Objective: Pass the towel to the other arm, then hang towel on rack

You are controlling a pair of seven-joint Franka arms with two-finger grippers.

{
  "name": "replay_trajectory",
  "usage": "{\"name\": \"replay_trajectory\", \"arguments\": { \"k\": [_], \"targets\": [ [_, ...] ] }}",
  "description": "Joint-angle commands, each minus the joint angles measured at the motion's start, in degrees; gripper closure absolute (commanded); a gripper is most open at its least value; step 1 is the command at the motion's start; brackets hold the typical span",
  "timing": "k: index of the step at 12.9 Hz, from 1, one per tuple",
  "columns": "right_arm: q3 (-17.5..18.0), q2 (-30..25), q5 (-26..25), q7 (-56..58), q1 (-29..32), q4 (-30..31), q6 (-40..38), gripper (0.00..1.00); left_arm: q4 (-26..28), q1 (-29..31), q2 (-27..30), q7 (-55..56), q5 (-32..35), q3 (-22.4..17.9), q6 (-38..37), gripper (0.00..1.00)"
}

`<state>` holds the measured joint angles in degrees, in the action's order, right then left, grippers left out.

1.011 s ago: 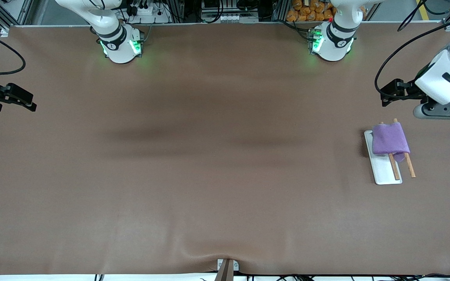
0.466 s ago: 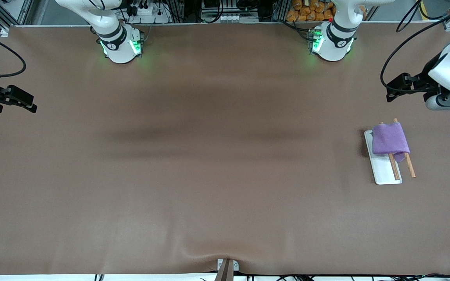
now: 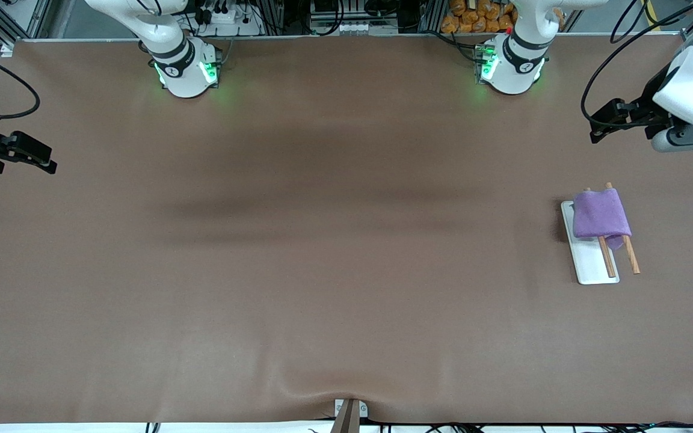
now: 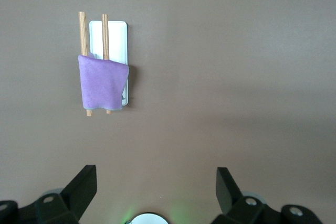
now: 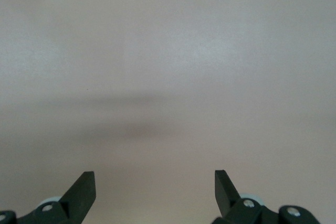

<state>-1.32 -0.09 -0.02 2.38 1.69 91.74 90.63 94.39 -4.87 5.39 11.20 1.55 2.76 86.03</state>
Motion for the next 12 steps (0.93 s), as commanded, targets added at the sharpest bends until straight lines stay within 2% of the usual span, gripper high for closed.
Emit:
{"name": "replay_trajectory", "arguments": {
  "k": [1, 5, 10, 12],
  "targets": [
    [0.8, 0.4, 1.3, 0.3, 1.4, -0.9, -0.3, 0.0, 1.2, 0.2, 2.7, -2.1, -0.7, -0.6, 0.6, 0.0],
    [0.8, 0.4, 1.3, 0.3, 1.4, -0.9, -0.3, 0.0, 1.2, 0.3, 3.4, -5.0, -0.5, -1.5, 1.1, 0.0],
    [0.8, 0.4, 1.3, 0.3, 1.6, -0.9, -0.5, 0.0, -4.4, 0.0, 0.1, -5.8, 0.1, -2.1, 0.9, 0.0],
    [0.8, 0.4, 1.3, 0.3, 1.6, -0.9, -0.5, 0.0, -4.4, -0.3, 0.1, -5.8, 0.1, -2.2, 0.7, 0.0]
  ]
}}
